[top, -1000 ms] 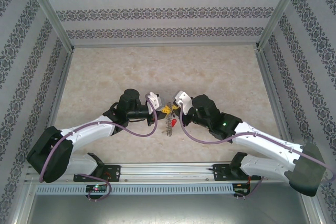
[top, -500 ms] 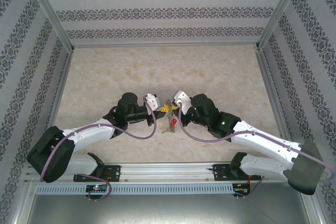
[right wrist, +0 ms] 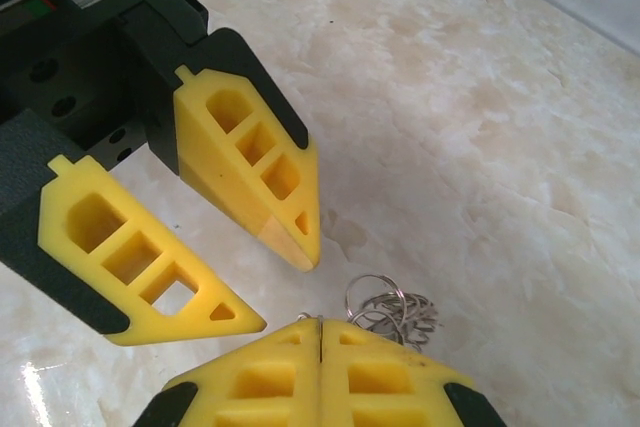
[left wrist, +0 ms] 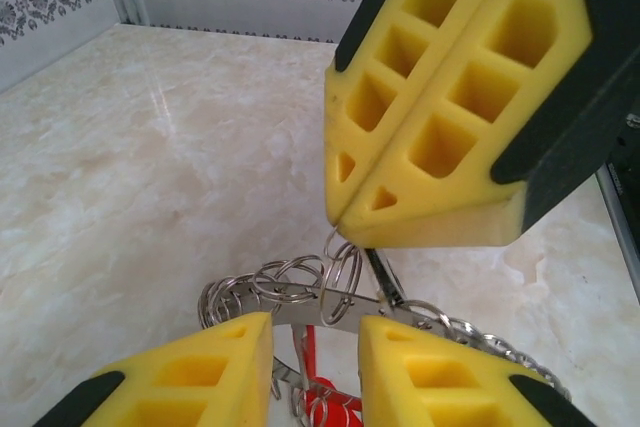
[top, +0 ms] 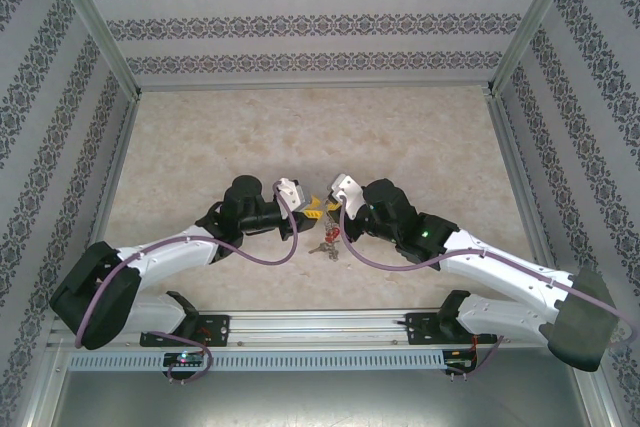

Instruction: Put the keys on the keyring

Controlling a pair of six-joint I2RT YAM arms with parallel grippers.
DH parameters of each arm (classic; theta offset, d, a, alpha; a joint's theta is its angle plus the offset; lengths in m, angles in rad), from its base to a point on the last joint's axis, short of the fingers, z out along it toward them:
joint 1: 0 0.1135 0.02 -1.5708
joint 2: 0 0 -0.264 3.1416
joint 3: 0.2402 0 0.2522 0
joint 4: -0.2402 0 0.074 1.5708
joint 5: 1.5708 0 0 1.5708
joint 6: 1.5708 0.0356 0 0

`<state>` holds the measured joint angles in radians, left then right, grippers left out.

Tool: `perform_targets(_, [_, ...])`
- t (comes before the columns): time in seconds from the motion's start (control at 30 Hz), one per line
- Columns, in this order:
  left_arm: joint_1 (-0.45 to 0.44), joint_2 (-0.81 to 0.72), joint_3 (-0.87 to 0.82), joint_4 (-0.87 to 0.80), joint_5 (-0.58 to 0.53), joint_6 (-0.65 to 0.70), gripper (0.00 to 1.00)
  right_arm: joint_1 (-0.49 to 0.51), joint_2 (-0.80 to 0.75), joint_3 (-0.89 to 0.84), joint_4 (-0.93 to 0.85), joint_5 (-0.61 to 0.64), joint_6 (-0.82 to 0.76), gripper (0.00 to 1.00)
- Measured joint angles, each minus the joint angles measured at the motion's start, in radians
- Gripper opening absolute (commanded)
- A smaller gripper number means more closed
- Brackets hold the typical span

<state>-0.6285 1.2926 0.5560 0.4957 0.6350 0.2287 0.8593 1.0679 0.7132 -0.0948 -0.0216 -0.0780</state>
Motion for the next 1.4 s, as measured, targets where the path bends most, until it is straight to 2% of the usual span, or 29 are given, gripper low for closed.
perform_targets(0.97, [0.0,-0.007,0.068,-0.202,0.016,0.131,0.32,0.0,0.002,0.0,-0.007,-0.082,-0.024,0.0])
perform_targets(1.2, [0.0,-0.007,0.071,-0.203,0.02,0.135,0.3,0.001,0.002,0.0,-0.006,-0.101,-0.027,0.0])
perform_targets(1.3, [0.0,-0.007,0.071,-0.201,0.027,0.134,0.25,0.001,0.002,0.0,-0.006,-0.108,-0.027,0.0])
perform_targets(1.4, [0.0,-0.002,0.071,-0.201,0.039,0.134,0.24,0.001,0.002,0.0,-0.006,-0.115,-0.03,0.0])
